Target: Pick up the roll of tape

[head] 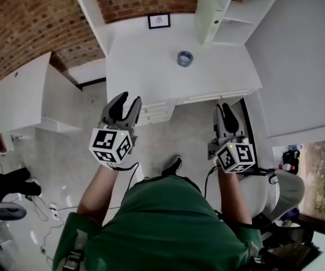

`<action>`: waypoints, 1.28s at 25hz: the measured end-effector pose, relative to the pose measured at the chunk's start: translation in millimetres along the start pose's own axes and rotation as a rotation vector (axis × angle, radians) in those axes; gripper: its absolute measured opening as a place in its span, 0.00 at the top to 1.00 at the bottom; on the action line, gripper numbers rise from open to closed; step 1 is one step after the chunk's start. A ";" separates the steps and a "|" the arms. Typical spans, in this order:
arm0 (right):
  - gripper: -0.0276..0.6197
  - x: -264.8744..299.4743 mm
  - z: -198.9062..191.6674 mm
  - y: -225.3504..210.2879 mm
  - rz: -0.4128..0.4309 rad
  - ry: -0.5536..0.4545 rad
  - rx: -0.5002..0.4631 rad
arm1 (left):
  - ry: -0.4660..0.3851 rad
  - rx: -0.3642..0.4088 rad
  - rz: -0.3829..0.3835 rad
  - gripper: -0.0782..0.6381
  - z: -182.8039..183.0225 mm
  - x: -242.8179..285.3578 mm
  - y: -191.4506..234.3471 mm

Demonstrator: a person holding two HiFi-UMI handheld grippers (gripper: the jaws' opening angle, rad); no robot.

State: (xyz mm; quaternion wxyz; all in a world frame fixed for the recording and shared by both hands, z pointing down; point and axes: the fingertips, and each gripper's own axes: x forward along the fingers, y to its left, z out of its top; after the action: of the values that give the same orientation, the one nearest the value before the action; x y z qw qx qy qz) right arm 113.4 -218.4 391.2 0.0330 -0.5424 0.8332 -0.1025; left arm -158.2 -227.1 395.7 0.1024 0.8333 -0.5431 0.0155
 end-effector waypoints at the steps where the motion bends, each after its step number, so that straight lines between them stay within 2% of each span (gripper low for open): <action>1: 0.78 6.2 2.6 -8.9 0.007 0.000 0.002 | 0.001 0.000 0.002 0.66 1.2 9.4 -3.7; 10: 0.78 49.0 11.7 -71.8 0.065 0.002 0.075 | 0.016 0.010 0.046 0.66 9.3 70.6 -20.4; 20: 0.78 69.5 7.8 -110.8 0.069 0.023 0.087 | 0.090 0.048 -0.018 0.66 -4.6 129.7 -42.3; 26: 0.78 85.8 -0.2 -128.2 0.001 0.039 0.084 | 0.159 0.083 -0.109 0.66 -27.1 183.0 -36.6; 32: 0.78 117.8 -0.5 -149.9 -0.087 0.060 0.078 | 0.251 0.106 -0.248 0.66 -44.8 248.6 -28.9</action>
State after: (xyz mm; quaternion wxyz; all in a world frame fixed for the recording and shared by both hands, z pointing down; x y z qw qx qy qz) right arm 199.6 -384.1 429.3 0.0248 -0.5731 0.8048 -0.1524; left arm -26.3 -431.7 469.2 0.1263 0.8895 -0.4177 0.1354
